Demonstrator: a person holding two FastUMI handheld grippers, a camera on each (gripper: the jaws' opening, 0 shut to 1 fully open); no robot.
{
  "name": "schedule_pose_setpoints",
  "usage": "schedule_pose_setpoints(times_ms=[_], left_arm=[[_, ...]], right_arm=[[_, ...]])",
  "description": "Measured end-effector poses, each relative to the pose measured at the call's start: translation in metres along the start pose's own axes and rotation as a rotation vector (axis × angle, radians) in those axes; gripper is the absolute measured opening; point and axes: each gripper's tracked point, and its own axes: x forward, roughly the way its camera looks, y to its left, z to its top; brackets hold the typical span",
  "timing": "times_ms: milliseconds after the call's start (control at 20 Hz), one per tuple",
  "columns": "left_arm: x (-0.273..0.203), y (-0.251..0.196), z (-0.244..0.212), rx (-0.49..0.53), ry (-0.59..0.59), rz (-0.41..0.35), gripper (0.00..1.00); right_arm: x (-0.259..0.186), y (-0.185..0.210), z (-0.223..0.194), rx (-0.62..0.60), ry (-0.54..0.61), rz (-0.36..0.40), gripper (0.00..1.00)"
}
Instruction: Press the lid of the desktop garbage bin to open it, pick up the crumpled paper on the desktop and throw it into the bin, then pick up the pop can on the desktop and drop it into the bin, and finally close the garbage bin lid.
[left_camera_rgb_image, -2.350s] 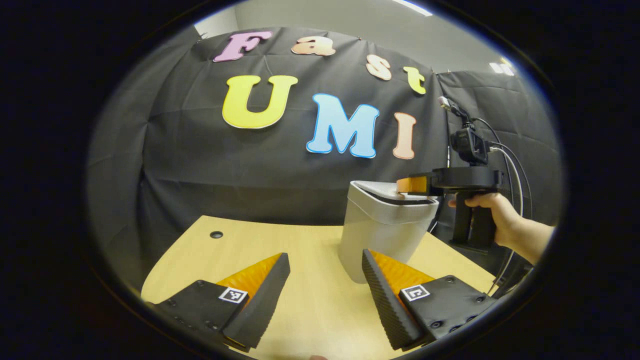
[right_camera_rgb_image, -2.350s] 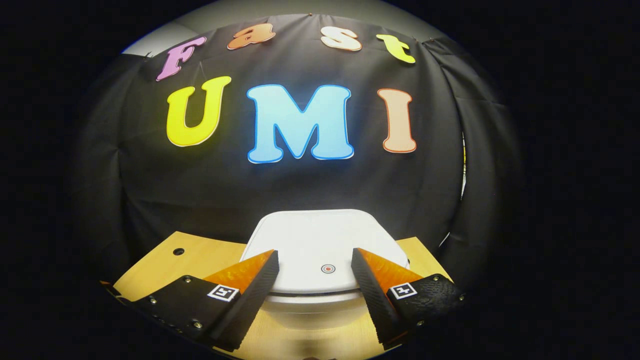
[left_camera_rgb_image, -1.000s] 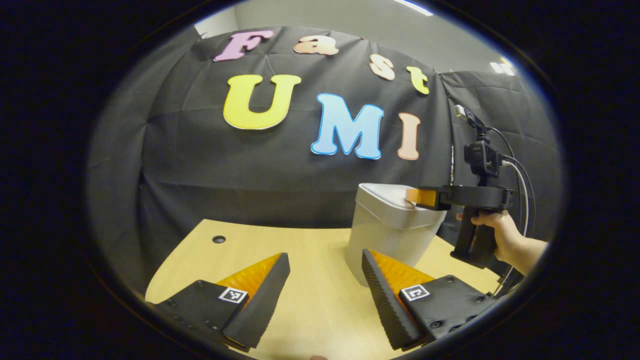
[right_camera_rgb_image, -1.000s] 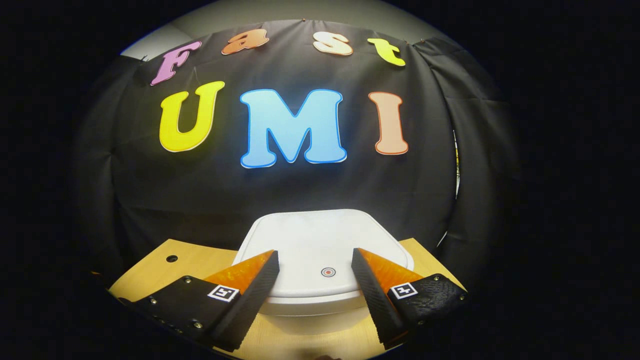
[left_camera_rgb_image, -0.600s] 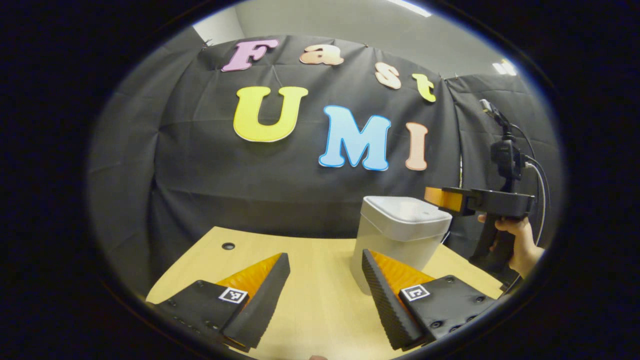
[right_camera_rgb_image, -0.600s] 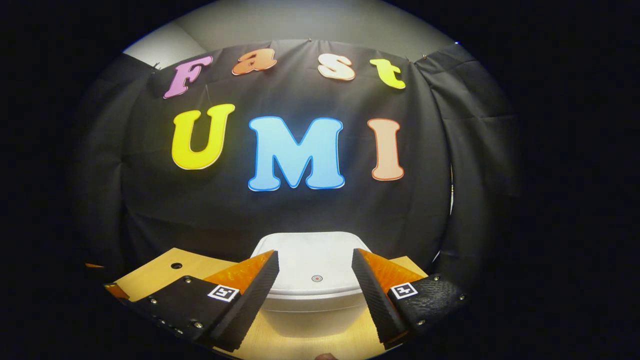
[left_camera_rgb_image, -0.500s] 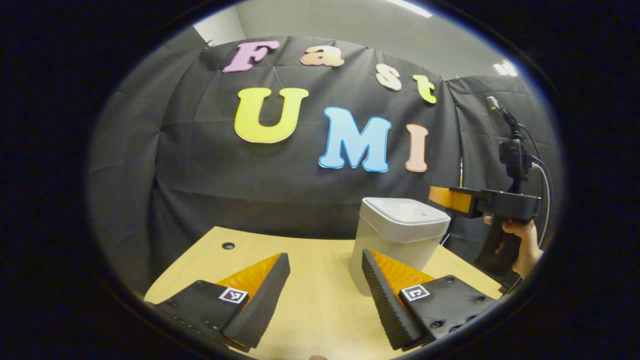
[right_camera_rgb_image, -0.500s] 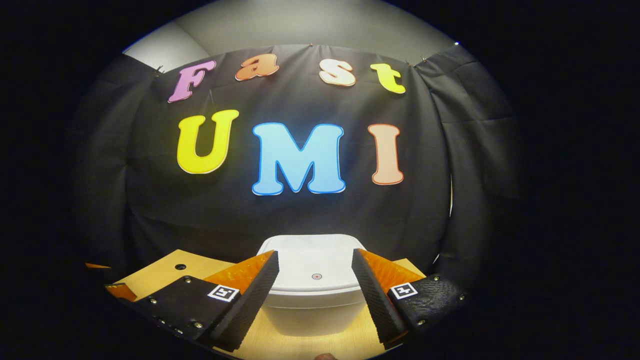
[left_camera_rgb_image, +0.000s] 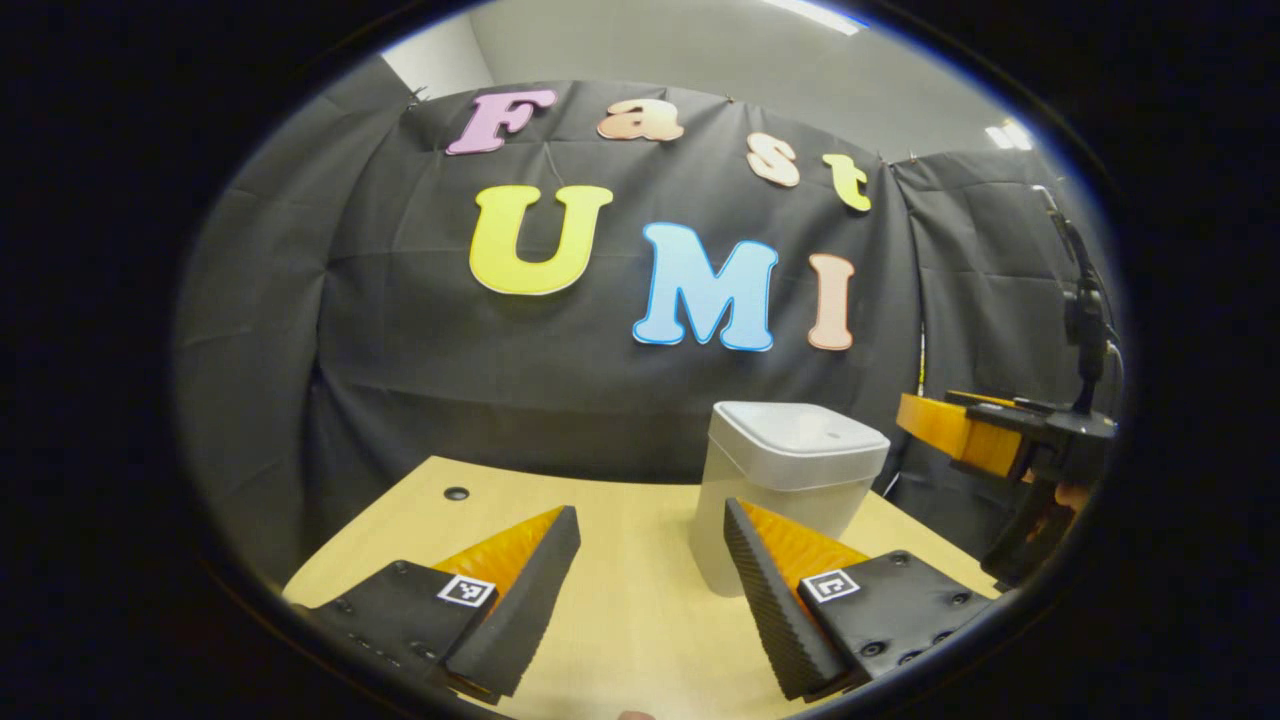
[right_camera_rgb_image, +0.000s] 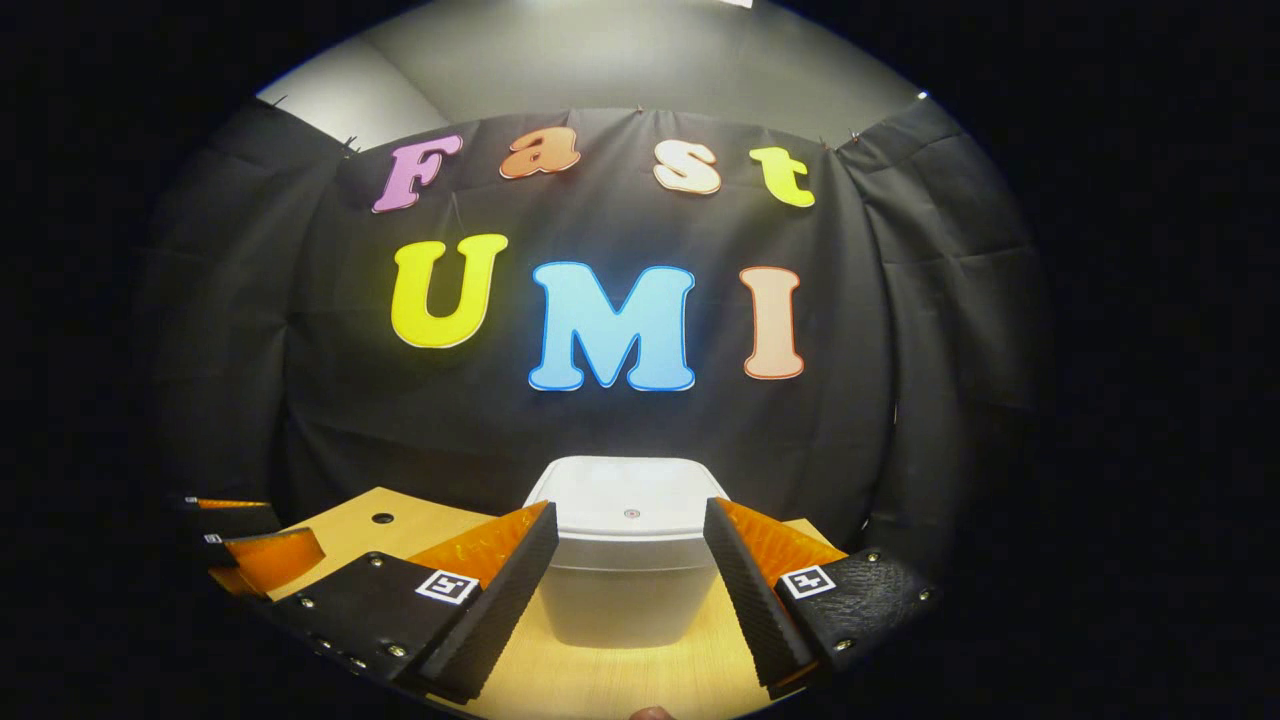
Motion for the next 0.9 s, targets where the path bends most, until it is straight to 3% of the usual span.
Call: schedule_pose_setpoints(times_ms=[100, 250, 300, 850, 900], left_arm=[[-0.003, -0.002, -0.002, 0.005, 0.000, 0.003, 0.96], [-0.006, -0.006, -0.003, 0.013, 0.005, 0.004, 1.00], [-0.008, -0.007, -0.001, 0.017, 0.000, 0.005, 0.95], [-0.036, -0.002, 0.011, 0.035, -0.034, 0.060, 1.00], [-0.039, 0.000, 0.011, 0.032, -0.036, 0.070, 0.95]], right_arm=[[-0.008, 0.000, -0.003, -0.008, 0.000, 0.003, 0.94], [-0.014, 0.001, -0.005, -0.028, -0.009, 0.015, 0.94], [-0.015, 0.001, -0.005, -0.035, -0.012, 0.017, 0.94], [-0.025, 0.024, 0.007, -0.082, -0.087, 0.095, 0.94], [-0.025, 0.027, 0.009, -0.081, -0.093, 0.106, 0.94]])
